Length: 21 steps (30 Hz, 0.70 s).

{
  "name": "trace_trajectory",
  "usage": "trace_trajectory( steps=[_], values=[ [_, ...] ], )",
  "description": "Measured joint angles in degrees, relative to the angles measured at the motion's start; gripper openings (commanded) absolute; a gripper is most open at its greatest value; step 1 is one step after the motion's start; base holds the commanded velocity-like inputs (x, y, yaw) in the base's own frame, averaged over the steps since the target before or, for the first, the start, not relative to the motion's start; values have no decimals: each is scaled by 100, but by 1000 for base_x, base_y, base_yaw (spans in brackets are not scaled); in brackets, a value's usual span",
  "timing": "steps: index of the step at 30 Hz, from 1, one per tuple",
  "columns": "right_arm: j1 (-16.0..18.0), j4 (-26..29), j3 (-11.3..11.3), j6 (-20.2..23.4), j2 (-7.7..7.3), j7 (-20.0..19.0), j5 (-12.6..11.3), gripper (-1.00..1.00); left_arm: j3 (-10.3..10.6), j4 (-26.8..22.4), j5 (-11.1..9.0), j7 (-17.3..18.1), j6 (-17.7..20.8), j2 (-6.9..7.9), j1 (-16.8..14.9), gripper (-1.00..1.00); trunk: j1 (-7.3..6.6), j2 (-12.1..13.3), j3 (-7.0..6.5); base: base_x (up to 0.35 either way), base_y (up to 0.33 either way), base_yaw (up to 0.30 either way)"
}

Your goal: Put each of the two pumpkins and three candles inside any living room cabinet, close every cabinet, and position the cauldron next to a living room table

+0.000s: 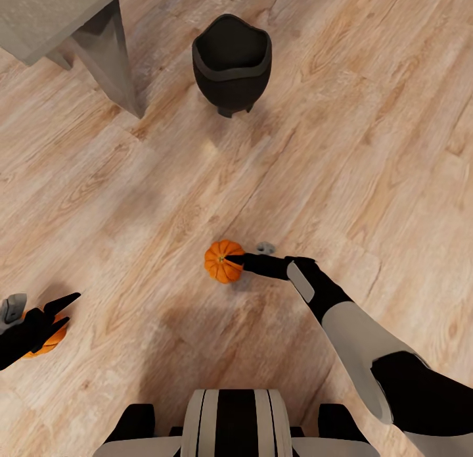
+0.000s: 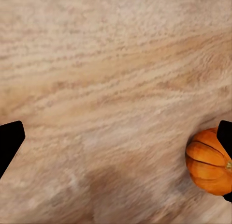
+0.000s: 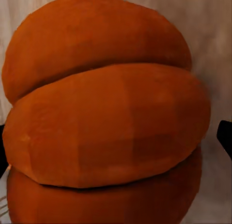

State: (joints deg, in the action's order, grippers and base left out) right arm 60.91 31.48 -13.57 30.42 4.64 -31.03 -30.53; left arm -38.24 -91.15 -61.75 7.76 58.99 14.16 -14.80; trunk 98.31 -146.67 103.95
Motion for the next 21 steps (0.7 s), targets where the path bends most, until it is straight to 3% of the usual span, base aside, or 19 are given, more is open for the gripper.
trace_trajectory(
  steps=[1, 2, 9, 15, 21],
  values=[
    [0, 1, 3, 3, -3, -1, -10, 100, 0, 0, 0, 0, -1, 0, 0, 100, 0, 0, 0, 0, 0, 78],
    [0, 3, 2, 7, -5, -2, -16, -100, 0, 0, 0, 0, -1, 0, 0, 100, 0, 0, 0, 0, 0, 50],
    [25, 8, 23, 49, -49, 11, -22, -100, 5, 0, 2, 0, -2, -7, -1, 100, 0, 0, 0, 0, 0, 18],
    [41, 2, 190, 57, -96, 20, 17, -100, 10, 0, 2, 10, -2, -11, -1, 100, 0, 0, 0, 0, 0, 1],
    [37, 3, 204, 51, -97, 21, 14, -100, 67, -31, 1, 188, -17, -14, -1, 100, 0, 0, 0, 0, 0, 0]
  ],
)
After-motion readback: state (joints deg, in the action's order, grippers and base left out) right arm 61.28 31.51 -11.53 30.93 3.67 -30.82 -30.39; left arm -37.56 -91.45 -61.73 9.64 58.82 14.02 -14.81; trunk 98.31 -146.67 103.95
